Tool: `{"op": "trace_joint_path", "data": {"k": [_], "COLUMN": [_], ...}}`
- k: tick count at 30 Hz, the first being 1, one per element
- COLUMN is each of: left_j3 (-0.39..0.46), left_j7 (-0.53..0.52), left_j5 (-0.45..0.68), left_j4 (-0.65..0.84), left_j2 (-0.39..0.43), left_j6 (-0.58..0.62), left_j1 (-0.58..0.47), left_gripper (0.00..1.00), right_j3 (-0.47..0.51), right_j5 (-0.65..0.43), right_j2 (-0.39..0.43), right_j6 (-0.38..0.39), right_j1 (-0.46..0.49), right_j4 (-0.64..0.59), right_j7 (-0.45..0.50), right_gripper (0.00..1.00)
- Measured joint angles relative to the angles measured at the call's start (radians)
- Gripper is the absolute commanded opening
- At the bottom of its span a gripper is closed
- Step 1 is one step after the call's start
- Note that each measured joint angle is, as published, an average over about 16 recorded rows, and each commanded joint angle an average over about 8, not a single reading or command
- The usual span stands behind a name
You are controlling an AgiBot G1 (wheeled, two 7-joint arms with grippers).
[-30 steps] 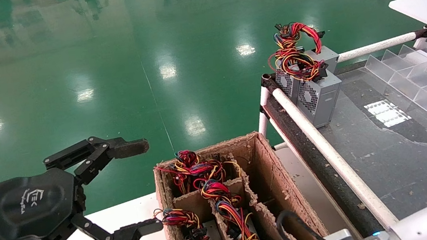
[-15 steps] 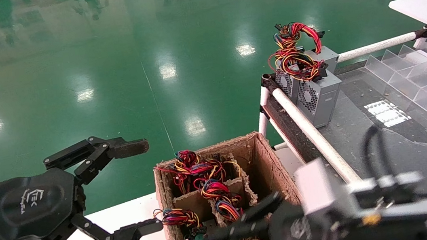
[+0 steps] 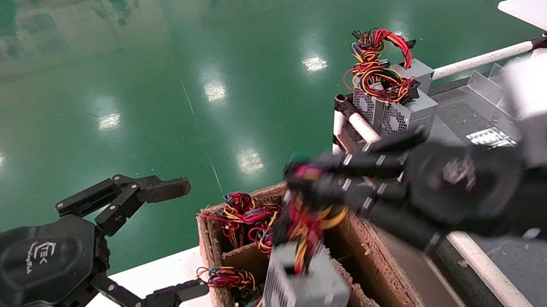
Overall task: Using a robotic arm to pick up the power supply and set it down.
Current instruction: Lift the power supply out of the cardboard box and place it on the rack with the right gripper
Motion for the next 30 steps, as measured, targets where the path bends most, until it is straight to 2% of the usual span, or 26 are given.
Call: {"op": "trace_joint_path", "data": {"k": [6,13,23,30], "left_j3": [0.000,0.000,0.000,0.000], "left_j7": [0.000,0.000,0.000,0.000], "left_j5": [0.000,0.000,0.000,0.000], "left_j4": [0.000,0.000,0.000,0.000], "left_j2": [0.000,0.000,0.000,0.000], "left_j6": [0.000,0.000,0.000,0.000], "left_j1": [0.000,0.000,0.000,0.000], "left_gripper": [1.00,1.00,1.00,1.00], "right_j3": [0.048,0.082,0.098,0.089], "right_j5": [0.024,0.001,-0.085,-0.149], "right_j2": [0.044,0.104,0.171,0.178], "right_j6": [-0.001,0.015,0.093,0.158], "right_j1": [0.039,0.080,0.118,0.140], "right_j4": [-0.073,-0.190,-0.336,-0.405], "right_j7": [-0.030,-0.074,-0.138,-0.178], "right_gripper": [0.00,0.00,0.00,0.00]}}
